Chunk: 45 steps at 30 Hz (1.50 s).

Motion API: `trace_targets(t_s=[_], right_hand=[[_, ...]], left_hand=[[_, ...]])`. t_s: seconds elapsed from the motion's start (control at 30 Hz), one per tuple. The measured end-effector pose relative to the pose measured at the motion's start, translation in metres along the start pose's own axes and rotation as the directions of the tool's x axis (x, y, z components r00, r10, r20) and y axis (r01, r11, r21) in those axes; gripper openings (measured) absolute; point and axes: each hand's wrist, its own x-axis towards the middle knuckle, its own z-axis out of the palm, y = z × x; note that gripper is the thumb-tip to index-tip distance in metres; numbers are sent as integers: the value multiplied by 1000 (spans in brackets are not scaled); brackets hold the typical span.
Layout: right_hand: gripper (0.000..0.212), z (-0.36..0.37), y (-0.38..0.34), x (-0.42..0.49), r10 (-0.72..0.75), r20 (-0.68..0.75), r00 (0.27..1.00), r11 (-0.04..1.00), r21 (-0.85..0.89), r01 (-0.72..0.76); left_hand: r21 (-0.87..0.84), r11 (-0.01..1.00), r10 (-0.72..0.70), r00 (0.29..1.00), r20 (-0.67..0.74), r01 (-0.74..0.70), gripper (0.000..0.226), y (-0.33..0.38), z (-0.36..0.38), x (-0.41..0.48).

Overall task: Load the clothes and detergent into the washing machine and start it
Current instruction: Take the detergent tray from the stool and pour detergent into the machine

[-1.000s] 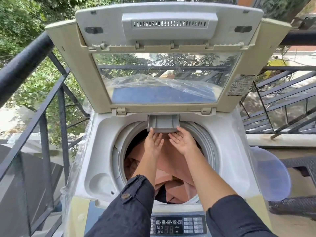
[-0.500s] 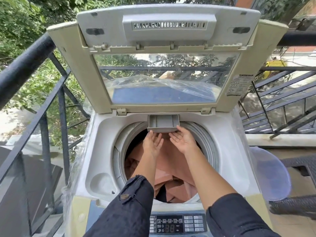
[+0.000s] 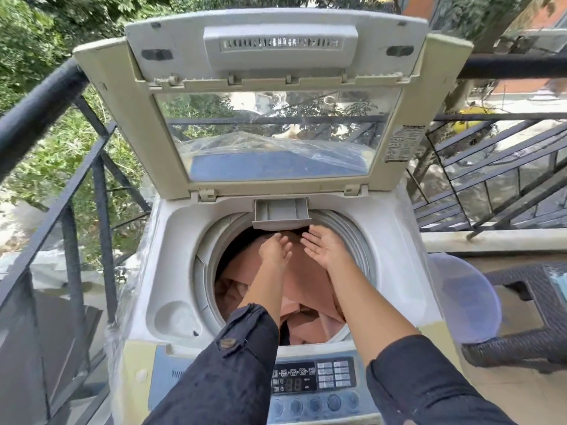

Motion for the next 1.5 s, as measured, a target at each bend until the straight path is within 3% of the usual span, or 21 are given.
trace_targets(t_s=[0.1, 0.23, 0.33, 0.47, 0.67, 0.83, 0.93, 1.03, 1.17, 1.5], right_hand=[[29, -9, -7, -9, -26, 0, 1000, 998, -56, 26], [38, -26, -20, -22, -108, -17, 994, 987, -124, 106], [29, -46, -29, -28, -197, -55, 979, 971, -152, 187], [17, -84, -39, -36, -268, -99, 958, 955, -154, 252], [21, -158, -59, -56, -382, -128, 915, 912, -213, 350], [9, -228, -75, -67, -585, -170, 793, 763, -447, 467], [18, -271, -85, -86, -658, -172, 733, 682, -548, 484], [17, -312, -93, -98, -700, -192, 688, 640, -596, 485], [15, -369, -101, -101, -720, -247, 648, 639, -599, 482], [16, -489, -138, -80, -657, -512, 553, 752, -500, 430]], left_hand=[[72, 996, 48, 998, 34, -51, 34, -4, 18, -10], [160, 967, 195, 980, 41, -199, 27, -15, 41, -12], [258, 913, 307, 949, 76, -316, 15, -28, 60, -20], [370, 830, 409, 906, 108, -418, 20, -52, 86, -27], [321, 764, 529, 828, 187, -560, 19, -101, 133, -65], [323, 749, 528, 815, 237, -579, 14, -154, 179, -97], [378, 702, 556, 796, 239, -603, 13, -188, 206, -115], [352, 720, 523, 801, 290, -598, 17, -220, 231, -127], [406, 683, 510, 794, 332, -608, 17, -260, 267, -141], [477, 615, 386, 767, 512, -628, 17, -347, 366, -149]])
